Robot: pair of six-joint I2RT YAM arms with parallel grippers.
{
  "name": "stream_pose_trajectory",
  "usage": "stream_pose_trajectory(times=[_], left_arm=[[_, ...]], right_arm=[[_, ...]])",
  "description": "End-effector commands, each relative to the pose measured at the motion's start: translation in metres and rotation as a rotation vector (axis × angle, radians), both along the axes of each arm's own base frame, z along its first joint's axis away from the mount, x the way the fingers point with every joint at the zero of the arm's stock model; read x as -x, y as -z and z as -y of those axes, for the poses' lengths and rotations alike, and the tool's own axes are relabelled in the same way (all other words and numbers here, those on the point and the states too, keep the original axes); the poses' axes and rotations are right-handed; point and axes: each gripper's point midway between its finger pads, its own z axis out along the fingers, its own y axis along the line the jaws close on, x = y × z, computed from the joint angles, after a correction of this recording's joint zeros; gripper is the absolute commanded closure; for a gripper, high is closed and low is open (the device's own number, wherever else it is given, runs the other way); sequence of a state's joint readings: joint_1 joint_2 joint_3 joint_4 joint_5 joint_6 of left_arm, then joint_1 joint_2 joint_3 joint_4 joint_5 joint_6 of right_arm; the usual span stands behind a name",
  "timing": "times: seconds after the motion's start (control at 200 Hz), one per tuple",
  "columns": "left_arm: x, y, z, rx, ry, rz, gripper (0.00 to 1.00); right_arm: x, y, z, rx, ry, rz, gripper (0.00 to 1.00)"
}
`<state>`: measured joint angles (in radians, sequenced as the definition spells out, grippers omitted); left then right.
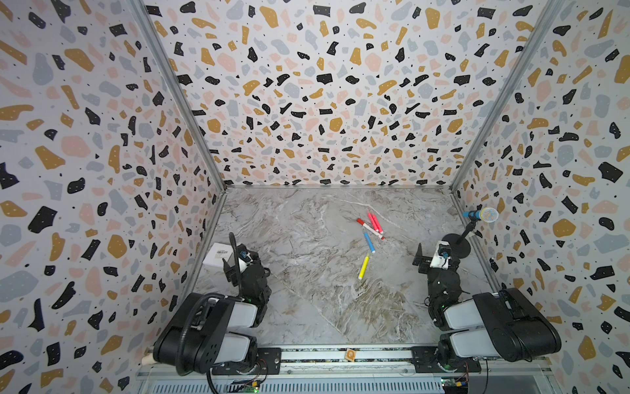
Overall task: Insert pens into pen caps
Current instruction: Reset both arms
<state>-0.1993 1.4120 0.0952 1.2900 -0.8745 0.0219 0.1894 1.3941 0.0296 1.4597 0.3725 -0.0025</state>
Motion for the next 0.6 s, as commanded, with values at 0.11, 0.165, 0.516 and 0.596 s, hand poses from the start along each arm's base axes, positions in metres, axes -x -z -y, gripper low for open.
stream_pose_trajectory(times=[0.11, 0.165, 0.516, 0.596], left_arm=[[-0.021, -0.014, 0.01, 0.02, 0.099, 0.09, 0.01], [-0.021, -0.014, 0.017, 0.013, 0.152, 0.083, 0.01], [-0.051, -0.004, 0.015, 0.061, 0.248, 0.011, 0.0], [-0.047, -0.005, 0.005, 0.079, 0.177, 0.023, 0.0]], right_arm=[[-0.018, -0.002, -0.016, 0.055, -0.065, 0.017, 0.01], [-0.018, -0.001, -0.016, 0.047, -0.067, 0.01, 0.01], [-0.041, 0.017, -0.004, -0.02, -0.068, -0.11, 0.01], [-0.041, 0.017, -0.003, -0.02, -0.067, -0.11, 0.01]])
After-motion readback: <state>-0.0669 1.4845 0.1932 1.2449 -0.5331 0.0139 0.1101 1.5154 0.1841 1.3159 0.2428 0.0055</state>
